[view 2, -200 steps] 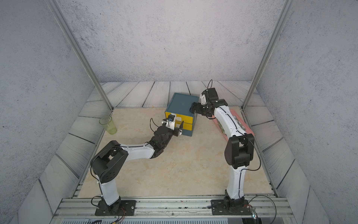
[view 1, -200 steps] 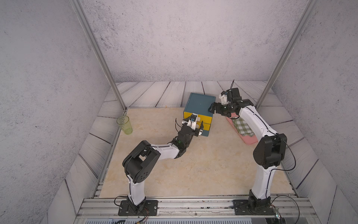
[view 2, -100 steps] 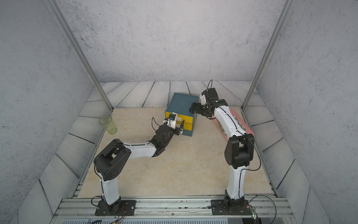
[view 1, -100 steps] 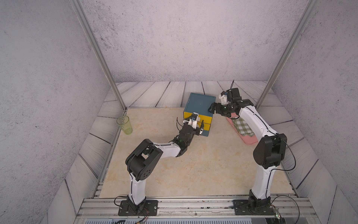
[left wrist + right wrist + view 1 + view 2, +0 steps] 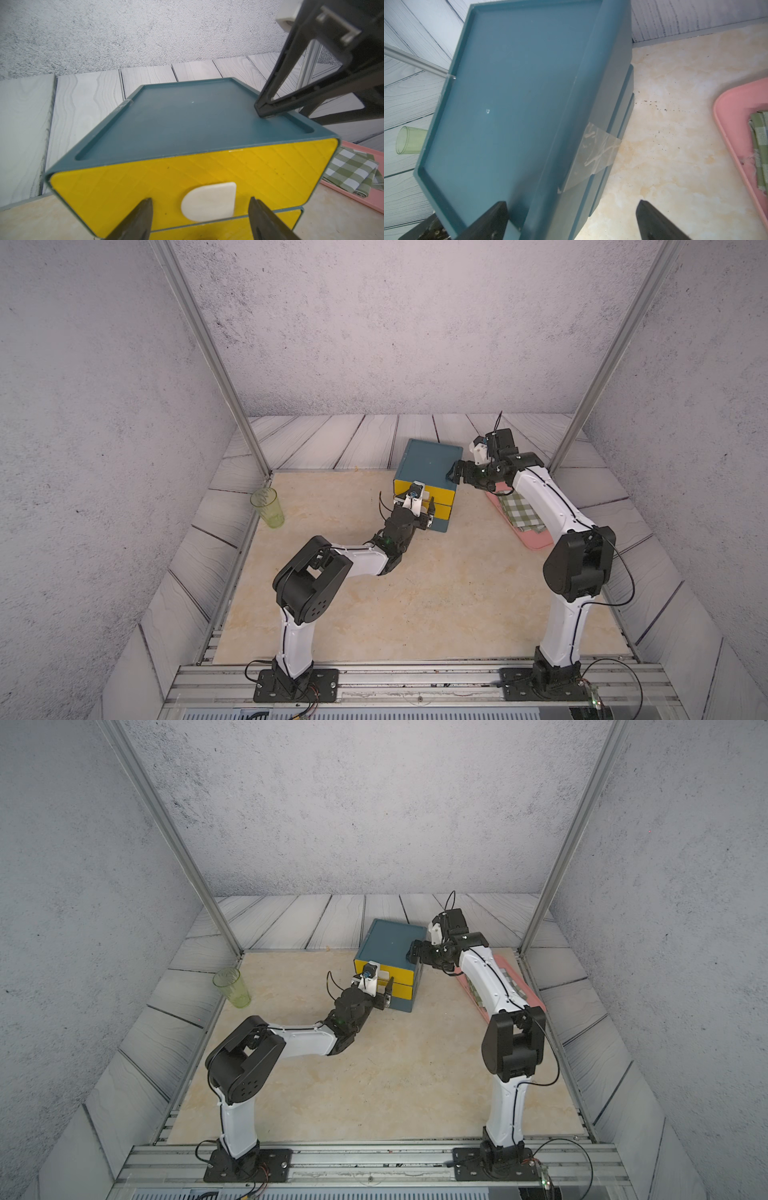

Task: Take the postcards out of the drawer
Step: Open the drawer in the storage box.

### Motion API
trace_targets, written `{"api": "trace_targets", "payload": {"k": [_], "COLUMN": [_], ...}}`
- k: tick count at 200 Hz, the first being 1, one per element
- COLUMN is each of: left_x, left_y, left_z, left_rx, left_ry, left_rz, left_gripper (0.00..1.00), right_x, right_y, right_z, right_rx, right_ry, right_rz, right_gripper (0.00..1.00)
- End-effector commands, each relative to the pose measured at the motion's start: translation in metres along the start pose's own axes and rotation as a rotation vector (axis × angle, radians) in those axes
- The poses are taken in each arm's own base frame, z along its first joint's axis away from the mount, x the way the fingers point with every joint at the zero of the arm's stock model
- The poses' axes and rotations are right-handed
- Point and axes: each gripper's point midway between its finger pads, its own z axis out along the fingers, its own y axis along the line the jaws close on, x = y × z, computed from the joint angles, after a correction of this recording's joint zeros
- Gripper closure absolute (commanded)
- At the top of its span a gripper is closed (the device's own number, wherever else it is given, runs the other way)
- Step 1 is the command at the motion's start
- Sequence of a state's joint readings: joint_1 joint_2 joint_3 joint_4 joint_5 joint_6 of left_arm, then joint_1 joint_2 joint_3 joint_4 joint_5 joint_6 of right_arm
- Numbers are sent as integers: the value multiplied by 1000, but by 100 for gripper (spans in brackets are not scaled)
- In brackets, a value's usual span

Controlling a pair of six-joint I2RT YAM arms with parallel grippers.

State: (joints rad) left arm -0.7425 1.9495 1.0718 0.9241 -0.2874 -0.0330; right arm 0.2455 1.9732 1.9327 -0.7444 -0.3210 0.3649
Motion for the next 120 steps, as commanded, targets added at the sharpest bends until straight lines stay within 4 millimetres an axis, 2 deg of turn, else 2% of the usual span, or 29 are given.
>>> {"api": "trace_targets", "payload": {"k": [1, 120], "left_x": [-8, -9], "left_y": [2, -5], "left_z": [6, 12], "left_rx": [5, 37], "left_ry": [-32, -43], "left_rz": [-31, -42], "left_gripper": [24, 30], "right_x": [26, 32], "right_y": [-10, -12], "right_z": [20, 25], "right_rx": [20, 13], "right_ry": [106, 121], "right_rz": [11, 25], "right_gripper": [0, 0]}}
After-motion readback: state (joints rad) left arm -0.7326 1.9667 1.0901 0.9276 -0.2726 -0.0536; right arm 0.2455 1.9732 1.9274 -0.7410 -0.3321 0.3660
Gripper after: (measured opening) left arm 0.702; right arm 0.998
